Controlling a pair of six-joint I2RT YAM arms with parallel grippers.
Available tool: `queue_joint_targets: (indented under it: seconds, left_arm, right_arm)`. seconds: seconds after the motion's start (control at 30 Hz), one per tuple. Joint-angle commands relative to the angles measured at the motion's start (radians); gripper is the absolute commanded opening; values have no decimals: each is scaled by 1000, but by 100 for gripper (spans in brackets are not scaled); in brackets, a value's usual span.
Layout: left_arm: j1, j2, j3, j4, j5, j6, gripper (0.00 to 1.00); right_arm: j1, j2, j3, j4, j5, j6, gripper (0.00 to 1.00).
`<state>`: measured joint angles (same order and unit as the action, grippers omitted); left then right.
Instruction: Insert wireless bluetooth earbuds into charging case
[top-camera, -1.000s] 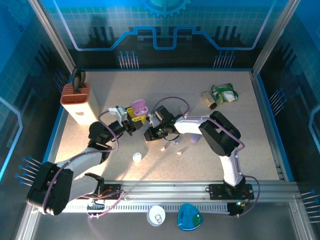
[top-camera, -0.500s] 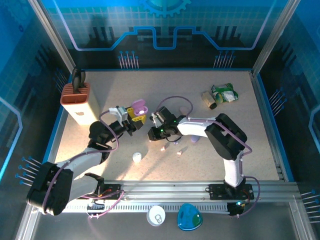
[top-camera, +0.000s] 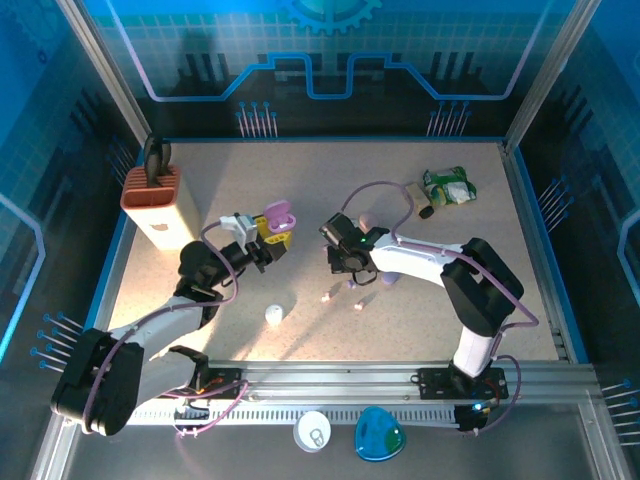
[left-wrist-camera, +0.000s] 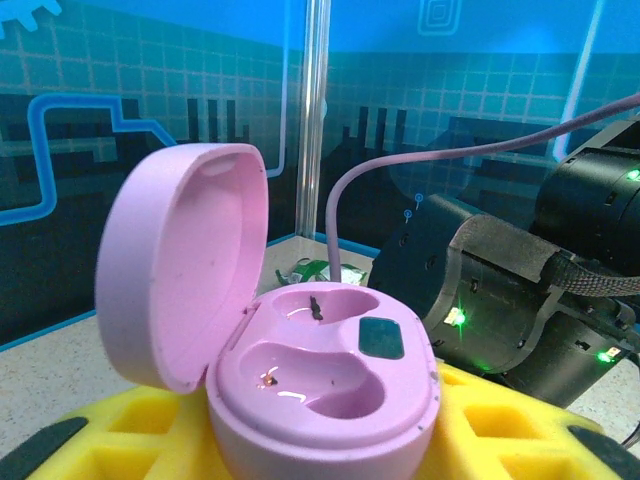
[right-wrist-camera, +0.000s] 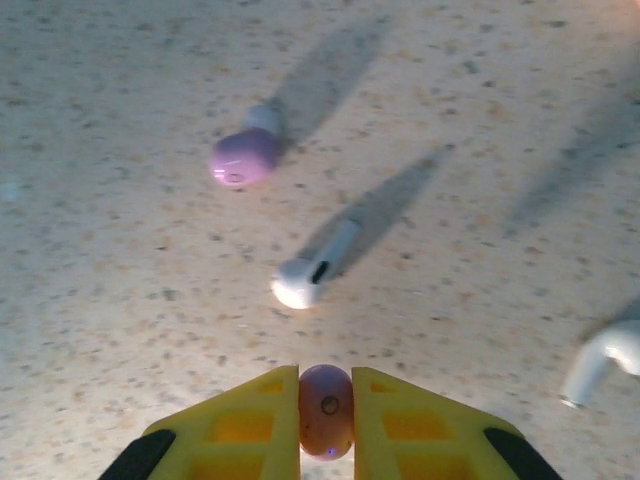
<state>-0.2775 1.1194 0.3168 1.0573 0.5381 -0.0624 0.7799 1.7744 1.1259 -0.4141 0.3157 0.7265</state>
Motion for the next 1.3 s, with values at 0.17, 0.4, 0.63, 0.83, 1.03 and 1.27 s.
queue_joint_targets:
  seconds: [0.17,0.4,0.63,0.83,1.03,1.27]
  left_arm:
    - [9,41,23,26,19,39,41]
    - [-40,112,22,59,-24,128,41]
    - [-151,208,53,69,-154,270,40]
    - [-213,286,76,102,-187,322,41]
    - [-245,318,84,115,-203,339,40]
    - [-250,312,70,151,-195,314,40]
  right_arm:
    - [13,-102,-52,-36,112,5,17]
    - [19,-343,-192,161,9,-99,18]
    - [39,-541,-214,208,-70,-147,16]
    - [90,-551,-119,192,-138,-242,16]
    - [120,-496,-32,202,-182,-286,17]
    - [121,-433,18,200,-172,-299,17]
